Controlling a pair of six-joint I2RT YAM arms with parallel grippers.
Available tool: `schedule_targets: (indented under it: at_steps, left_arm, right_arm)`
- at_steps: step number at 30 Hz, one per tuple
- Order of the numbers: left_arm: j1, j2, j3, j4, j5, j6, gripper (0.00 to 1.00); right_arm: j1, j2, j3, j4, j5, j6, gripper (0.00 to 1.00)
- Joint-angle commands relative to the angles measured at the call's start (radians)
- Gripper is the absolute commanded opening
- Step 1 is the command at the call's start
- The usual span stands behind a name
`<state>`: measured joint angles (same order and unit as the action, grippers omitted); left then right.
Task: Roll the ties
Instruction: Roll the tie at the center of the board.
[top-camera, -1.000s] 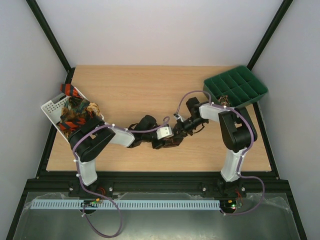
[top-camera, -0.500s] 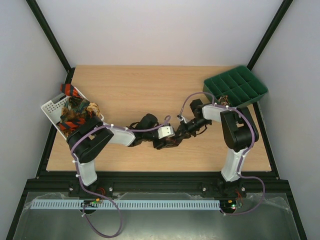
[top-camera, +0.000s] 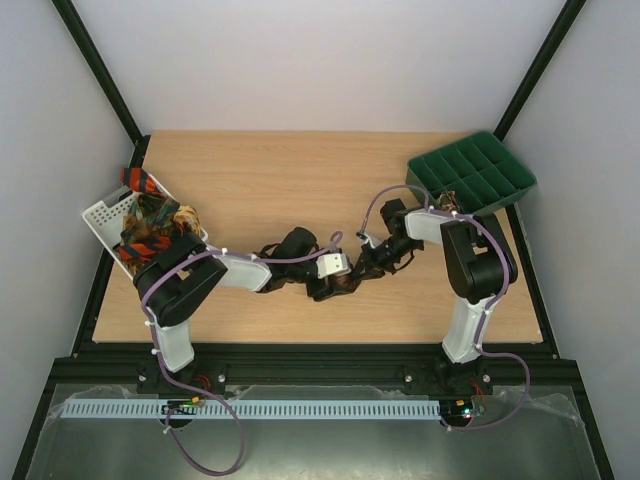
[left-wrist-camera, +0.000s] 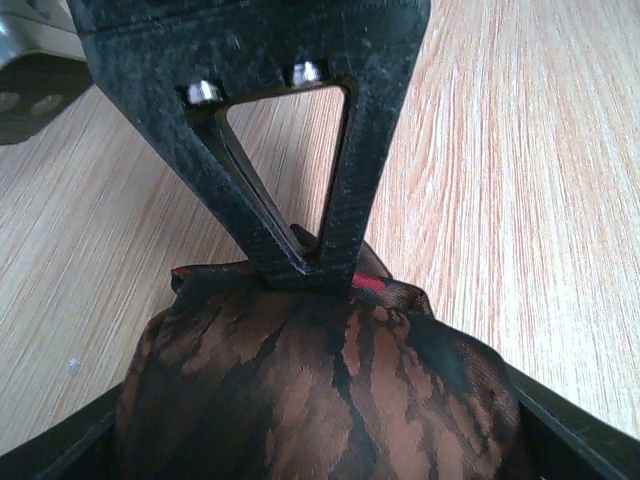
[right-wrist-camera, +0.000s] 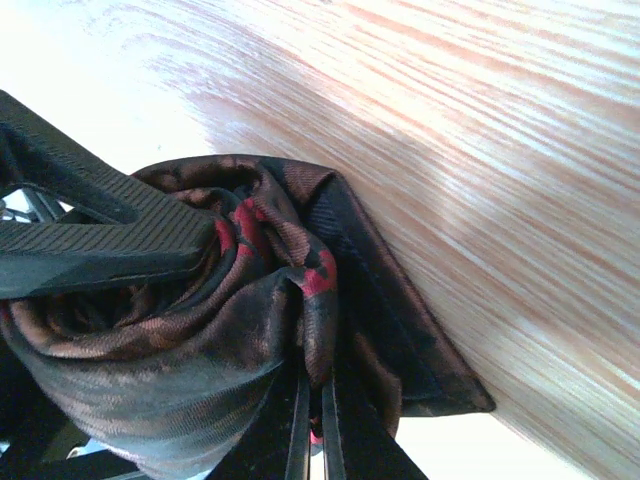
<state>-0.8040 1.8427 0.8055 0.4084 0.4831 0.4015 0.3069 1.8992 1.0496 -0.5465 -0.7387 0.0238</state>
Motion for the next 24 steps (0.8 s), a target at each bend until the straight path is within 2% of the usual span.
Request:
schedule_targets:
  at_steps: [1,3,5,9,13,17,21,24]
  left_arm:
    - [-0.004,0.010,0.028,-0.074,0.004,0.001,0.77]
    - [-0.004,0.015,0.047,-0.091,0.004,-0.001,0.78]
    - [-0.004,0.025,0.061,-0.110,0.019,0.006,0.74]
    - [-0.004,0.046,0.056,-0.122,0.025,0.017,0.56]
    - [-0.004,0.046,-0.023,-0.089,0.003,0.059,0.42]
    - [0.003,0.054,-0.116,-0.054,-0.008,0.083,0.36]
    - [0.006,0.063,-0.163,-0.023,-0.002,0.091,0.36]
    - [0.007,0.076,-0.164,-0.020,-0.003,0.088,0.35]
  right_arm:
    - [0.007,0.068,-0.048,-0.016,0.244,-0.019,0.01]
    - [0.008,0.068,-0.049,-0.018,0.247,-0.024,0.01]
    - [0.008,0.065,-0.047,-0.017,0.244,-0.024,0.01]
    - [0.009,0.065,-0.026,-0.029,0.236,-0.032,0.01]
    - [0.002,0.045,-0.001,-0.059,0.228,-0.046,0.02]
    - [-0.031,0.011,0.005,-0.097,0.150,-0.061,0.23]
    - [-0.078,-0.024,-0.014,-0.128,0.055,-0.081,0.45]
    - [-0.099,-0.047,-0.031,-0.134,-0.003,-0.083,0.58]
